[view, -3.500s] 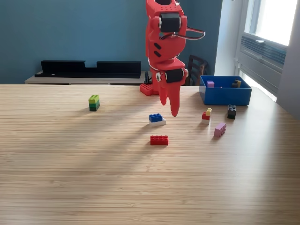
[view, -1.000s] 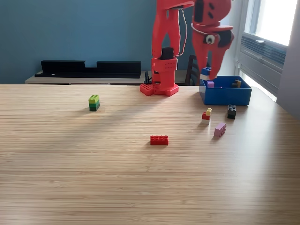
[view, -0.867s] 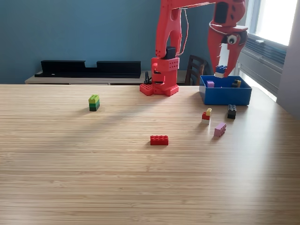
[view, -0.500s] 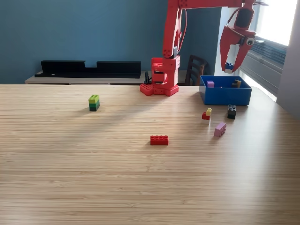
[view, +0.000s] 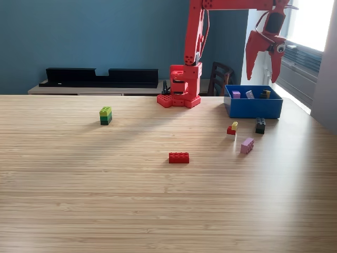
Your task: Grasp a lego block and put it in the bin.
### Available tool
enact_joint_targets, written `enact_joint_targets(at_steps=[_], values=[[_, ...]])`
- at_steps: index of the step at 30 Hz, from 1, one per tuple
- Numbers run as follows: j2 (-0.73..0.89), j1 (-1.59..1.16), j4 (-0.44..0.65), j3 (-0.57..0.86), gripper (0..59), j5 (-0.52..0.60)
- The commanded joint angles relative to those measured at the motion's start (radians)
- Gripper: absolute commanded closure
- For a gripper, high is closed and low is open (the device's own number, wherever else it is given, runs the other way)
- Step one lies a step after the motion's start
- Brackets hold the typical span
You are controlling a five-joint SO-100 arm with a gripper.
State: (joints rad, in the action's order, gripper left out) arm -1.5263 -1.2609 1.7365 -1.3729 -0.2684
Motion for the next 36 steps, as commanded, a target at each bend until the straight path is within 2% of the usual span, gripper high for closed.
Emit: enact_joint_targets(at_steps=[1,3,4,10,13,16,19,36], values=[[-0.052,0.12,0.046,0.121,46.7,0.035],[-0.052,0.212,0.046,0.156,55.3,0.067],[-0.052,0.265,0.046,0.175,56.7,0.086],[-0.052,0.62,0.041,0.247,57.2,0.17],[-0.052,0.787,0.029,0.239,57.3,0.212],[-0.052,0.913,-0.037,0.186,57.3,0.242],[-0.052,0.968,-0.107,0.127,57.3,0.215],[-0.052,1.003,-0.19,0.023,57.3,0.204]])
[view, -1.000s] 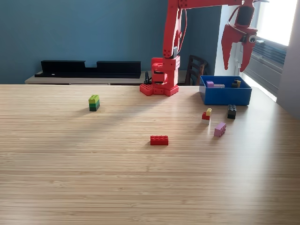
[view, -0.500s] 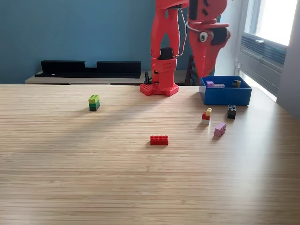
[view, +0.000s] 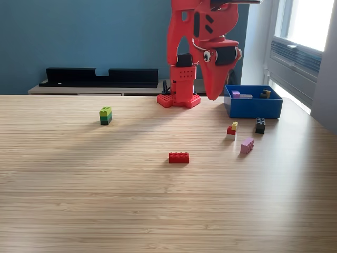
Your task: Grasp a lego block and put it in the bin.
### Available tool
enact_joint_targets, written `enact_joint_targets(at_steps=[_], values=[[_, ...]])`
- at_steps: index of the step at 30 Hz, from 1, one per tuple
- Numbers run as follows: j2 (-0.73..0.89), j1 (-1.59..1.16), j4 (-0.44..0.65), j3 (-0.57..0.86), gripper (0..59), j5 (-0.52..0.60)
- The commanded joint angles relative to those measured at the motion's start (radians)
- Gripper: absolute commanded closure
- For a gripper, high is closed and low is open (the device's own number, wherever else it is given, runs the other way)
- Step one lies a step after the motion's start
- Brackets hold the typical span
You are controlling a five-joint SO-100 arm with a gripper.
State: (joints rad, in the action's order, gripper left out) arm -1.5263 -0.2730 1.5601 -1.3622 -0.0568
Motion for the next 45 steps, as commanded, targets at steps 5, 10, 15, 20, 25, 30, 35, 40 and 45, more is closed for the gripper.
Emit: enact_joint_targets(at_steps=[5,10,15,20,25,30,35,40,45], values=[[-0.052,0.023,-0.025,0.008,57.3,-0.008],[-0.052,0.035,-0.038,0.006,57.3,0.002],[-0.052,0.087,-0.071,0.005,57.2,0.009],[-0.052,0.138,-0.092,0.012,57.2,0.011],[-0.052,0.173,-0.126,0.015,57.0,0.04],[-0.052,0.183,-0.17,-0.014,57.0,0.032],[-0.052,0.087,-0.178,-0.064,57.0,-0.009],[-0.052,-0.091,-0.192,-0.149,56.9,-0.084],[-0.052,-0.221,-0.229,-0.213,56.9,-0.166]])
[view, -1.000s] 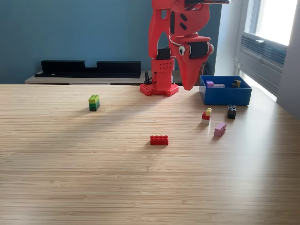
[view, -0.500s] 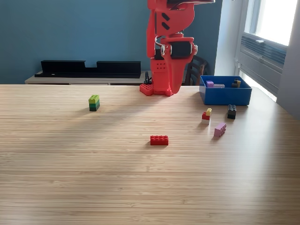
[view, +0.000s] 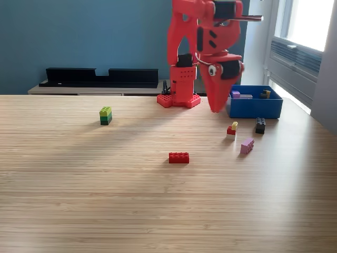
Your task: Grasp a lego block and put it in the bin.
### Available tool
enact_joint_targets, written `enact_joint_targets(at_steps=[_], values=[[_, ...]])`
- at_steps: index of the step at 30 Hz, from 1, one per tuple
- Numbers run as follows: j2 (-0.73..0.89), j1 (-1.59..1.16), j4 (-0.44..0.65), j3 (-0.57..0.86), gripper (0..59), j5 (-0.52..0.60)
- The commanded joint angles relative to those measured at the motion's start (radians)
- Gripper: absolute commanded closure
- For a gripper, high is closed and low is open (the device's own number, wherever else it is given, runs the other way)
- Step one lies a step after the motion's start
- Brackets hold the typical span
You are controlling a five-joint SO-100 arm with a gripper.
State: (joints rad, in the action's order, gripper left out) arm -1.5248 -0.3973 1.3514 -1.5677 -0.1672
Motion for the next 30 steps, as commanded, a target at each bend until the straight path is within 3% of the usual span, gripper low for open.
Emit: enact_joint_targets(at_steps=[1,4,11,17,30], values=[[-0.054,-0.112,-0.02,-0.008,56.9,-0.063],[-0.054,-0.135,-0.02,0.006,56.5,-0.086],[-0.054,-0.166,-0.018,0.037,38.9,-0.144],[-0.054,-0.181,-0.015,0.028,29.5,-0.172],[-0.054,-0.166,-0.017,0.049,27.7,-0.156]])
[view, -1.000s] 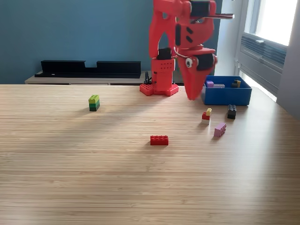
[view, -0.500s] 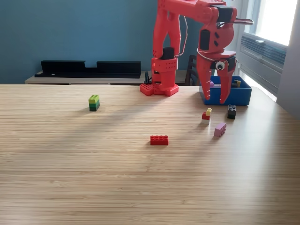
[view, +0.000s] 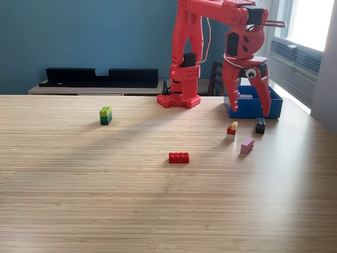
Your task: Grasp a lego block and put it in the bin.
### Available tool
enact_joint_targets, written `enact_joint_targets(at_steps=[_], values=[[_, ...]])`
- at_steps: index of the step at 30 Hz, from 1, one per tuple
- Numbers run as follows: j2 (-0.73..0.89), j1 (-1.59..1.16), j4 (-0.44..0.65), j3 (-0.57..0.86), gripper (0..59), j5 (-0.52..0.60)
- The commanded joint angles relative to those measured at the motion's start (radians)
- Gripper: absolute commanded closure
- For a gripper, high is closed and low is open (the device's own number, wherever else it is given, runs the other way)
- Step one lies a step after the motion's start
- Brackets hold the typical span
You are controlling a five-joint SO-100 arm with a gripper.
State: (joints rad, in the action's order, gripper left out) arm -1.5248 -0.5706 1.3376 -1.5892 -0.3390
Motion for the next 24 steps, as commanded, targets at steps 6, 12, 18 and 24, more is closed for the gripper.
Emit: enact_joint_targets(at_steps=[6,12,18,24], values=[[-0.054,0.017,-0.005,0.083,28.0,0.031],[-0.054,0.038,-0.002,0.094,29.1,0.041],[-0.054,0.054,-0.021,0.112,29.4,0.044],[-0.052,0.106,-0.104,0.103,27.8,0.037]])
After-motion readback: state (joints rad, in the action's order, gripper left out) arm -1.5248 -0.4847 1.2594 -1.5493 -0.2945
